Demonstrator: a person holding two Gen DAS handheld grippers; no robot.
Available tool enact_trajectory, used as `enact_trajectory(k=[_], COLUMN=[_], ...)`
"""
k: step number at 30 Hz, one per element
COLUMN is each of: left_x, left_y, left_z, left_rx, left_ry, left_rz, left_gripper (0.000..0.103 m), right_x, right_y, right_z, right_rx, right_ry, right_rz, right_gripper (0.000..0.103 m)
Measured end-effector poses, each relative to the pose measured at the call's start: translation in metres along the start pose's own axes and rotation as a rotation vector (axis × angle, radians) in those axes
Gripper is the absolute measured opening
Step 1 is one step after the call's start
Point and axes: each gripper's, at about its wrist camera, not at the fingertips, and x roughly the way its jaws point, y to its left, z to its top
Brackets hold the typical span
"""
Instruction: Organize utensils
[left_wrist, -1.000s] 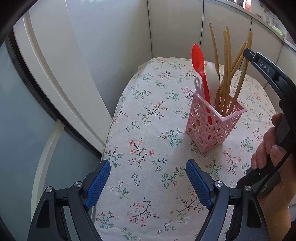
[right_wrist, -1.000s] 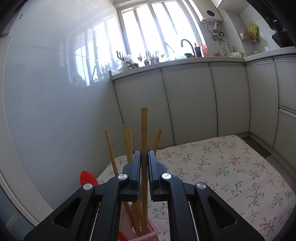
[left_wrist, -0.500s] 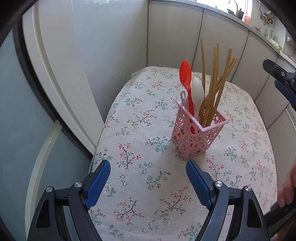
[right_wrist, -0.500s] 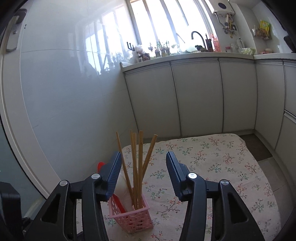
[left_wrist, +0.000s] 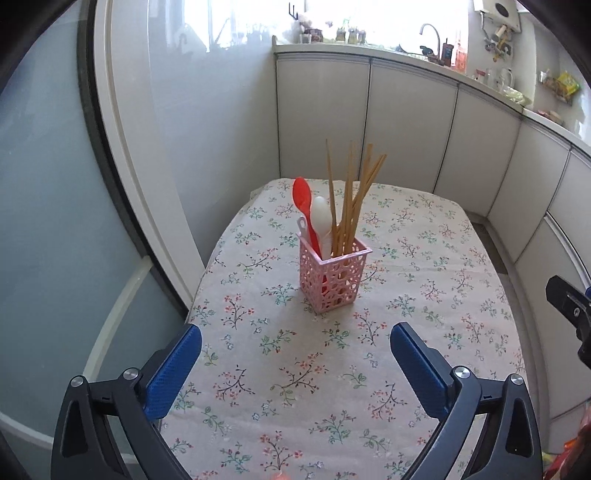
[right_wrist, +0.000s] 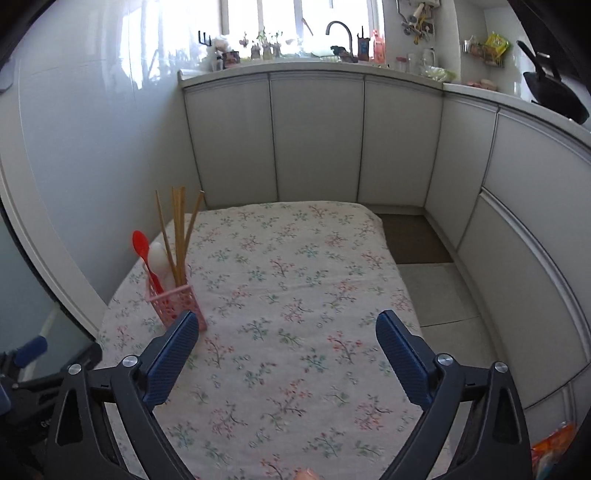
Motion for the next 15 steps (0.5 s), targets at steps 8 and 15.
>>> enact_trajectory(k=[8,15], left_x=[-0.038,-0.046], left_y=[-0.026,-0.033], left_z=[-0.011,-0.014], left_rx=[0.031,0.034], left_ry=[-0.050,-0.061], left_rz=[-0.049,-0.071], left_gripper=[0.103,0.103], right_x=[-0.044,-0.045], right_y=[-0.033,-0.032], right_z=[-0.016,-0.017], right_rx=[0.034,0.025], right_ry=[0.006,0.019], right_rz=[-0.068,-0.064], right_gripper=[0.103,0.103])
